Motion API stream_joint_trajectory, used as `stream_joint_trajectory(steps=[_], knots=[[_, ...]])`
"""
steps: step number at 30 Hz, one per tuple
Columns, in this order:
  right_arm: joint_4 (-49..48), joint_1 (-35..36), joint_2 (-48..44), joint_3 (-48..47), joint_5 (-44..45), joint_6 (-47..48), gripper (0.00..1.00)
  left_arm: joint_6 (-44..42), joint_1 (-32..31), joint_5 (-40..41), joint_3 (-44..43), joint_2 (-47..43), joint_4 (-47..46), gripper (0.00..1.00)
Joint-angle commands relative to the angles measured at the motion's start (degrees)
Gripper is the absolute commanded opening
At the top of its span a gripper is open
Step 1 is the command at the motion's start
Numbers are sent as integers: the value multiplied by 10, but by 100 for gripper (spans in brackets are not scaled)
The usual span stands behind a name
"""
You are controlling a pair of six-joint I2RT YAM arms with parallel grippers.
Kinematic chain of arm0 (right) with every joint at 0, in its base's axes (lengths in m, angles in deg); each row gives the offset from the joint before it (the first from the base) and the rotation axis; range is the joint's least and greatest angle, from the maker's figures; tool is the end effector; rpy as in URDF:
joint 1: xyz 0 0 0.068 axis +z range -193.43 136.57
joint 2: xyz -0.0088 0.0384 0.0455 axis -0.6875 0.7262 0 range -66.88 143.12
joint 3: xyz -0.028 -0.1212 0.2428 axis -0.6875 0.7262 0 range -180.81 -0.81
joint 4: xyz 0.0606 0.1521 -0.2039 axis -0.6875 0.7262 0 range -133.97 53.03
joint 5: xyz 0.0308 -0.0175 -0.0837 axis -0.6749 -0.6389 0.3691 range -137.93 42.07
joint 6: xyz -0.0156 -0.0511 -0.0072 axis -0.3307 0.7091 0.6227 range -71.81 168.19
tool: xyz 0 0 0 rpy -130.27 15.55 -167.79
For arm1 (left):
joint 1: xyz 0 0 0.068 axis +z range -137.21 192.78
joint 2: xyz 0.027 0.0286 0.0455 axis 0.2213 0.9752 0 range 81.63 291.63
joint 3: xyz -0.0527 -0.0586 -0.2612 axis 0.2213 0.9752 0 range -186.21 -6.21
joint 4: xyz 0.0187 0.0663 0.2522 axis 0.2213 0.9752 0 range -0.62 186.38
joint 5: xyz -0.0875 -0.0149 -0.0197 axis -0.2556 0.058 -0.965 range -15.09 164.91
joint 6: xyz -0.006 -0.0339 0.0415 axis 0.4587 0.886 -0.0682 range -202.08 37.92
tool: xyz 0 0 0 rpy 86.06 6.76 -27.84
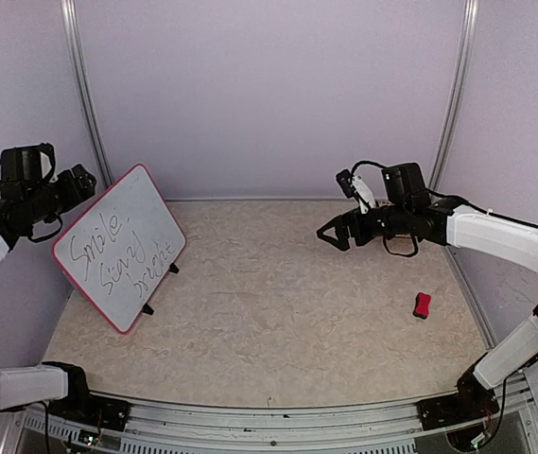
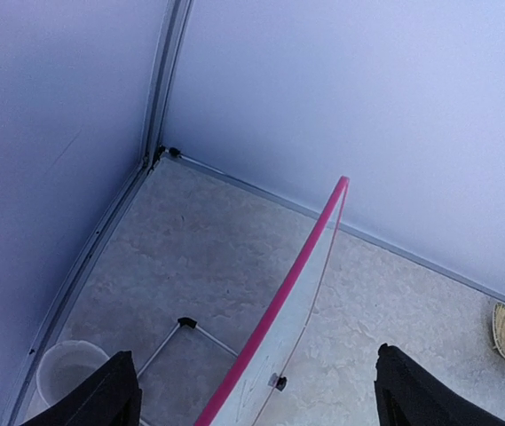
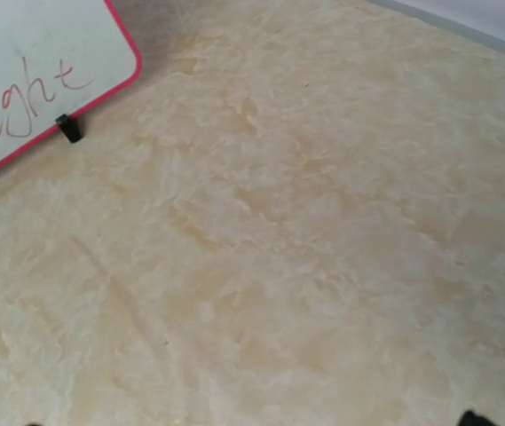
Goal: Erase the whiteboard
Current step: Move the whiteboard to the center of the board.
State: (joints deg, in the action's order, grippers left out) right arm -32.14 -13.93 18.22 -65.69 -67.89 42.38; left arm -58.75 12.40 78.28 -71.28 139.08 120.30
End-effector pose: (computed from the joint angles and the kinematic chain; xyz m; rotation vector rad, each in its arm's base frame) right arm 0.2892 0.1777 0.2912 -0.6528 2.0812 0.7286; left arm 0.2134 0.0006 0.3847 -0.4319 1.9350 -0.2110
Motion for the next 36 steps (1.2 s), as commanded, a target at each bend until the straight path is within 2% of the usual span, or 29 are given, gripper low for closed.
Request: stream_joint_trajectory(steps=[1,3,6,10,12,14,20,22,26,29,36], knots=[[-10,7,4,-14,18,12,100,-3,-51,32,-57,13,18,89],[-6,7,0,-12,31,14,100,9,-116,116,-82,28,44,90],[-4,7,-7,-11,52,16,100,39,-219,230,-119,51,65,99],[3,7,-10,-14,71,13,100,69,-310,359,-149,79,70,99],[5,7,-14,-14,79,12,100,75,-311,348,-142,85,51,99],[5,7,-20,-12,95,11,100,69,-294,265,-106,72,0,99],[6,7,-38,-2,106,12,100,113,-227,132,92,-20,-188,99],[7,7,-40,-2,106,11,100,121,-247,163,98,-8,-185,99],[7,7,-39,-3,111,11,100,140,-334,303,38,78,-108,99],[6,7,-38,-5,111,9,100,189,-379,380,3,138,-51,99],[8,7,-38,-5,114,9,100,349,-428,470,-17,218,5,99]])
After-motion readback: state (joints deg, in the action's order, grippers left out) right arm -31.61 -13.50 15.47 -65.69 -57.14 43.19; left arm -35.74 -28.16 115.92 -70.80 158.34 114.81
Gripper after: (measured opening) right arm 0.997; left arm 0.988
